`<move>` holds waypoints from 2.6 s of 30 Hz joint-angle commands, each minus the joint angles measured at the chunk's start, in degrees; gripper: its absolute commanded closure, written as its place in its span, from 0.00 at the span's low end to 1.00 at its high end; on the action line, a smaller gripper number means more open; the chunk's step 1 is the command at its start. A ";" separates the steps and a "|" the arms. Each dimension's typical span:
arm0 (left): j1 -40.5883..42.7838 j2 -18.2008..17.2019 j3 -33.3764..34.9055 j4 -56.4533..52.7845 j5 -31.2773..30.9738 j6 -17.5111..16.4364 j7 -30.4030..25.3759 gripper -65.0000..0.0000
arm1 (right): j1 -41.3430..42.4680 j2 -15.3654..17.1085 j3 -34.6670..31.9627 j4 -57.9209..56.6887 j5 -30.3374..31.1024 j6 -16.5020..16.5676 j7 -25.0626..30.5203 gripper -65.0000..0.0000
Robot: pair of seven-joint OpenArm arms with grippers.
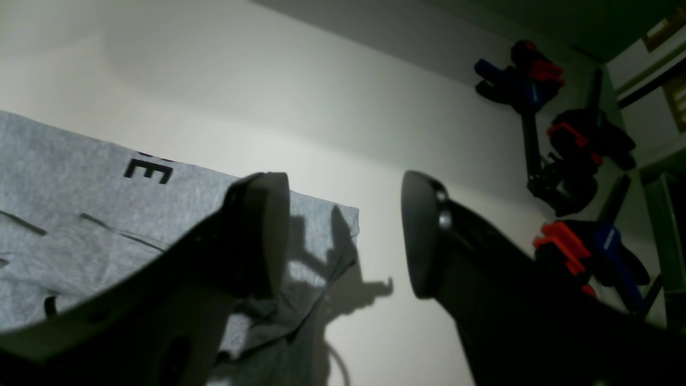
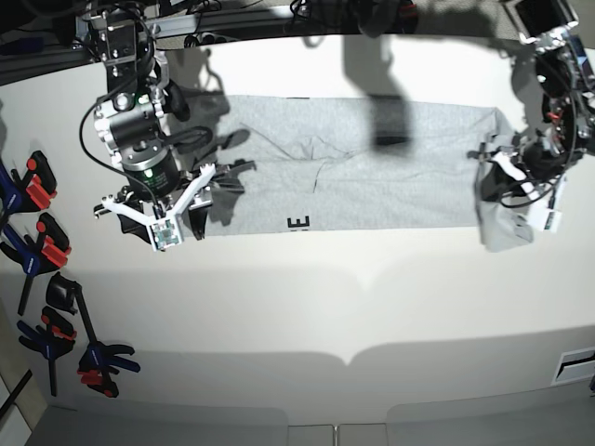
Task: Fold the T-shirt properly
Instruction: 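Grasp the collar end with the left gripper and fold it toward the hem, then move the right gripper to the hem end of the folded shirt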
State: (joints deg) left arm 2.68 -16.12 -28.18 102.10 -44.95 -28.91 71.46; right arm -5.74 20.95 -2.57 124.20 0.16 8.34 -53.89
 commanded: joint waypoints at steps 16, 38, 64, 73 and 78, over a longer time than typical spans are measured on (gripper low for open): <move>1.14 5.62 17.94 2.14 8.04 0.00 -8.33 1.00 | 0.81 0.48 0.26 1.07 -0.24 -0.59 1.25 0.52; 1.11 5.60 20.20 2.14 -16.63 -2.21 -9.79 0.32 | 0.83 0.48 0.28 1.01 -4.70 -3.08 -0.59 0.52; 1.14 5.62 20.20 2.14 -16.63 -5.40 -0.87 0.32 | 0.83 0.46 31.65 -28.68 39.54 17.88 -14.01 0.52; 1.14 5.60 20.20 2.14 -16.63 -5.40 0.17 0.32 | 0.96 -0.61 31.63 -41.00 44.89 20.31 -14.38 0.52; 1.14 5.64 20.22 2.14 -16.68 -5.42 1.20 0.32 | 0.94 -7.67 31.36 -41.00 38.77 21.55 -13.07 0.52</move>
State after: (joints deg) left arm 4.60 -10.33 -7.88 103.13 -59.99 -33.71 73.54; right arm -5.04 12.80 28.93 82.78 40.05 29.63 -65.54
